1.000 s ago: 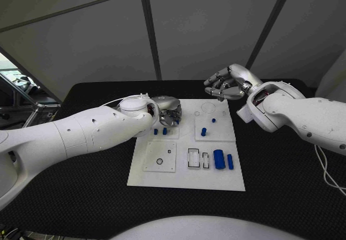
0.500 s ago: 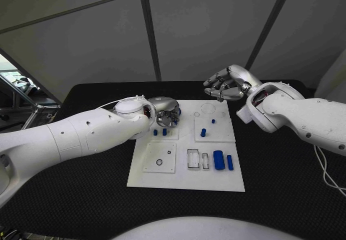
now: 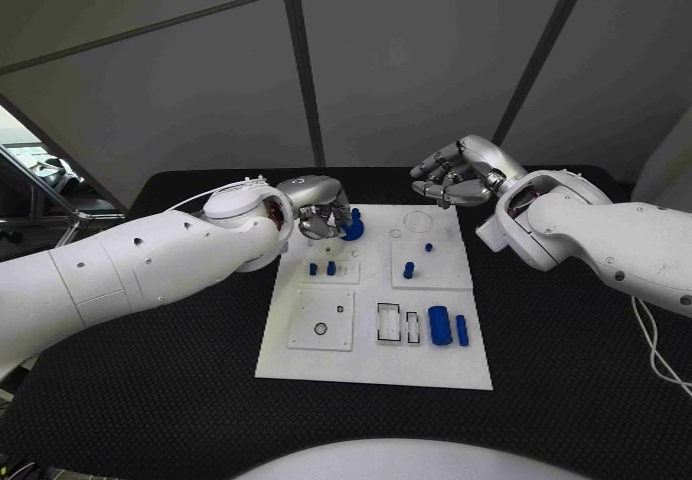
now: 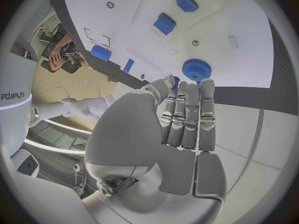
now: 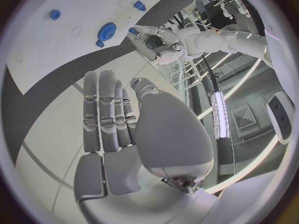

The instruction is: Assemble the parts on the task board

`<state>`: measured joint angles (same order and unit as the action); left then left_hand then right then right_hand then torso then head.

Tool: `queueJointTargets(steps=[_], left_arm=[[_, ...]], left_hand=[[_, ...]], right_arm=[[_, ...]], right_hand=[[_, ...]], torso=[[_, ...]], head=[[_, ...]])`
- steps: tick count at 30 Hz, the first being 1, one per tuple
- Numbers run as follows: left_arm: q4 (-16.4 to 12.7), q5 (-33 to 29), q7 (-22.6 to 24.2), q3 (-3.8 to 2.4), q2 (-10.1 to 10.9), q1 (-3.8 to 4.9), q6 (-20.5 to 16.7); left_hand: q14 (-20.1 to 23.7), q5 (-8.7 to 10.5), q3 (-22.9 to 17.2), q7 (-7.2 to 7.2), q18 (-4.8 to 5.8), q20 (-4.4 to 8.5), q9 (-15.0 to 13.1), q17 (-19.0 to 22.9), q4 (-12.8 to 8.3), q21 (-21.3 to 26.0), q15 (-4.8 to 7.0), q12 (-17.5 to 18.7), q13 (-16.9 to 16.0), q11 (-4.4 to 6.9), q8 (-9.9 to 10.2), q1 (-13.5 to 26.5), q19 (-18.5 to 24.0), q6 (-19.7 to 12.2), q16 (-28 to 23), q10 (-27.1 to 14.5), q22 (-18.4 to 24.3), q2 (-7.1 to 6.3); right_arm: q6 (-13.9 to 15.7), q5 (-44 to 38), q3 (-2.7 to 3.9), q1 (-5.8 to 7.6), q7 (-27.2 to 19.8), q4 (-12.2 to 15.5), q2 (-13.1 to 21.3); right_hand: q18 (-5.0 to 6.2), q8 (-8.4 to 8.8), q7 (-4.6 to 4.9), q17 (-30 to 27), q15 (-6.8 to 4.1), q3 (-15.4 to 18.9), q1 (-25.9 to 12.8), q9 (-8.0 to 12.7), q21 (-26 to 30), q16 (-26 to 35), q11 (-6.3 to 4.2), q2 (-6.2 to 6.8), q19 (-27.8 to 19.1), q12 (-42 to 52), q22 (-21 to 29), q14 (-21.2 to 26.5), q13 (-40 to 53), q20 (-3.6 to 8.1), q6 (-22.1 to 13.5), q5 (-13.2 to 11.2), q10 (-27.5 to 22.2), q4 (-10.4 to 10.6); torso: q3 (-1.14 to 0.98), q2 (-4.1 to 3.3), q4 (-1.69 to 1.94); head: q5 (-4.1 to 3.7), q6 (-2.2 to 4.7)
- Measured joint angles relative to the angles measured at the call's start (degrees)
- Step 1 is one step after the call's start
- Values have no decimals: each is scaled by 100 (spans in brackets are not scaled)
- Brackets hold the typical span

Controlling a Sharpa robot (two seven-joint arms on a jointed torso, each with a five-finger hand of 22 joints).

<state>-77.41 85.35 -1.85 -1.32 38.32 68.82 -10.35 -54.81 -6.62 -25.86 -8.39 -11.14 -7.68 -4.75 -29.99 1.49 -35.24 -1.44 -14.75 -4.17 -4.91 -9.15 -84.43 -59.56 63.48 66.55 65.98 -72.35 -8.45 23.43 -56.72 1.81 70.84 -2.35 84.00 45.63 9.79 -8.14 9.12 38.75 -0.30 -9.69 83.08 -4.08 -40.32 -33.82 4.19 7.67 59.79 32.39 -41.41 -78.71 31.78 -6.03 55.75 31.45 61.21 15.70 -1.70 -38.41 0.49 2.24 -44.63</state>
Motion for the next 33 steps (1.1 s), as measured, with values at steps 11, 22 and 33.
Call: queueJointTargets(steps=[11, 22, 33], left_arm=[[-156, -84, 0, -21, 365, -75, -50], [-49, -134, 0, -20, 386, -213, -66], [64, -151, 0, -20, 305, -301, -65]], left_hand=[[-39, 0, -24, 0, 0, 0, -12, 13, 24, 2, 1, 62, 1, -20, 26, 98, 0, 0, -26, 20, -18, -20], [-39, 0, -24, 0, -1, 0, -12, 19, 24, 3, 1, 62, 1, -21, 28, 102, 0, 0, -25, 20, -21, -25], [-39, 0, -24, 0, 0, 0, -11, 18, 24, 3, 1, 84, 1, -21, 28, 123, 0, 0, -25, 20, -25, -47]], right_arm=[[-5, 0, 0, -8, -2, -16, -5], [-10, 0, -1, -12, -3, -24, -11], [-14, 0, -1, -15, -4, -27, -15]], right_hand=[[0, 0, 0, 0, 0, 0, 0, 0, 0, 0, 0, 0, 0, 0, 0, 0, 0, 0, 0, 0, 0, 0], [0, 0, 0, 0, 0, -16, 0, -5, 0, 0, 0, 0, 0, 0, 0, 0, -13, 0, 0, 0, 0, -16], [0, 0, 0, 0, 0, -16, 0, -4, 0, 0, 0, 0, 0, 0, -1, 0, -12, 0, 0, 0, 0, -16]], torso=[[0, -5, -1], [-3, -10, -10], [-7, -14, -14]], head=[[20, 7], [25, -7], [14, -32]])
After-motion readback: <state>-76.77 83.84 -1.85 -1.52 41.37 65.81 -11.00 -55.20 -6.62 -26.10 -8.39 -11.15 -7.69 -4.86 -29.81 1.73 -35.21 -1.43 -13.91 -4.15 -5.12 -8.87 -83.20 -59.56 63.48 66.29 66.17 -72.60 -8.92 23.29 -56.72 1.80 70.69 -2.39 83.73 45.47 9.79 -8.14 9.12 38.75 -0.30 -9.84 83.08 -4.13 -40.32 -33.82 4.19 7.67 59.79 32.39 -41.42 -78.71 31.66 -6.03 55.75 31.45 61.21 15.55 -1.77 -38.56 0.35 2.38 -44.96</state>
